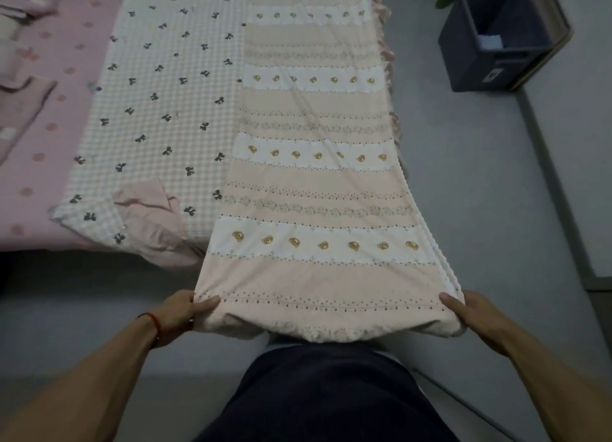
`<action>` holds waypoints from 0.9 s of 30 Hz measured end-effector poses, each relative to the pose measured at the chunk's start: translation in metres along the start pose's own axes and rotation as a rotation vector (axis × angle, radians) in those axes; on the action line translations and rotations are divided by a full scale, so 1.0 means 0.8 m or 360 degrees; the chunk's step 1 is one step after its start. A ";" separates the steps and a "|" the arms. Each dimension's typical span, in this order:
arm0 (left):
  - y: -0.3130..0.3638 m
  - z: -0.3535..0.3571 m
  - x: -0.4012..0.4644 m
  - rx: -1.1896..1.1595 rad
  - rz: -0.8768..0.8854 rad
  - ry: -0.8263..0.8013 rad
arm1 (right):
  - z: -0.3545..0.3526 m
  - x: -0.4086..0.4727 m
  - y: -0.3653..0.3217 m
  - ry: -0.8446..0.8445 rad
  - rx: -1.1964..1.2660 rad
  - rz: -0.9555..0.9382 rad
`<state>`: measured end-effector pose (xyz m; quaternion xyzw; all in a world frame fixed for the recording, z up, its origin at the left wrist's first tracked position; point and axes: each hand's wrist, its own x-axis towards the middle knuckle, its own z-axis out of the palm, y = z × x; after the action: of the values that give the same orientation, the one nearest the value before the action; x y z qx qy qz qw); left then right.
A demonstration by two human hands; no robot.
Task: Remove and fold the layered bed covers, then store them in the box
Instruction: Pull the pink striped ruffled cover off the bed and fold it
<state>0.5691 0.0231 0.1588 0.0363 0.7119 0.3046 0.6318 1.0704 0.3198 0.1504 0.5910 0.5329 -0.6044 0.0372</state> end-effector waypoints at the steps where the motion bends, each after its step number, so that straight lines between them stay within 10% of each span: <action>1: -0.008 -0.001 -0.002 -0.0032 0.0005 0.0049 | 0.002 -0.001 0.001 0.0017 -0.0007 -0.0014; 8: -0.027 0.010 -0.017 0.0155 0.0114 0.0082 | 0.015 -0.016 0.006 -0.0231 -0.0043 0.0160; 22: 0.059 -0.025 0.004 -0.0090 0.0471 0.0586 | -0.010 0.024 -0.076 0.0607 0.0251 -0.0088; 27: 0.097 -0.039 0.037 -0.0318 0.0558 0.0401 | -0.018 0.044 -0.121 0.0529 0.0416 -0.0142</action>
<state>0.5087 0.0871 0.1708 0.0584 0.7343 0.4806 0.4759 1.0043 0.3919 0.1857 0.6582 0.4744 -0.5636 -0.1550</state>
